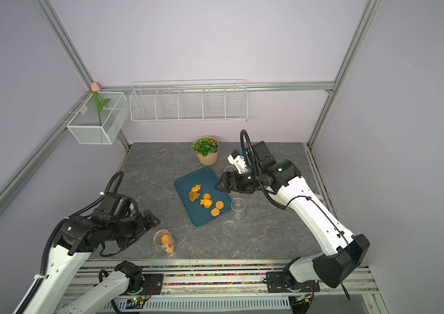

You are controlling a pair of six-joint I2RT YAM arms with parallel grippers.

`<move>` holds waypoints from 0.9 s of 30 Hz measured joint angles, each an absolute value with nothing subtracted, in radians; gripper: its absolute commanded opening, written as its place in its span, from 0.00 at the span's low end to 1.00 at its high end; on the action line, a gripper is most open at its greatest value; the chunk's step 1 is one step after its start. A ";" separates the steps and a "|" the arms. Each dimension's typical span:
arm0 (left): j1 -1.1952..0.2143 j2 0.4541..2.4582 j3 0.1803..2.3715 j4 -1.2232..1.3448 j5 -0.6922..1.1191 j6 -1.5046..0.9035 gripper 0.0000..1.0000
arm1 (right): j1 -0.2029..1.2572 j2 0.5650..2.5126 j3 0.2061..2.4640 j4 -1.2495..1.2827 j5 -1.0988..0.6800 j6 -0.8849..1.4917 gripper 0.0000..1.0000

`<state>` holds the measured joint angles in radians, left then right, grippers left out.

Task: Pour the cookies out of the jar
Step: Pick up the jar from the center of the board.

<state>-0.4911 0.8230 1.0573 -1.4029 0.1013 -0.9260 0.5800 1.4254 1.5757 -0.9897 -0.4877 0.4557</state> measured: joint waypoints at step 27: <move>-0.710 1.083 0.915 -1.224 0.007 -0.974 1.00 | 0.584 1.467 1.605 -1.081 -0.441 0.359 0.89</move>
<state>-0.7101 1.0832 0.9154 -1.2240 0.0074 -0.9741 0.5842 1.4670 1.6047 -1.0809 -0.4412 0.3588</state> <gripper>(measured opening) 0.995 0.889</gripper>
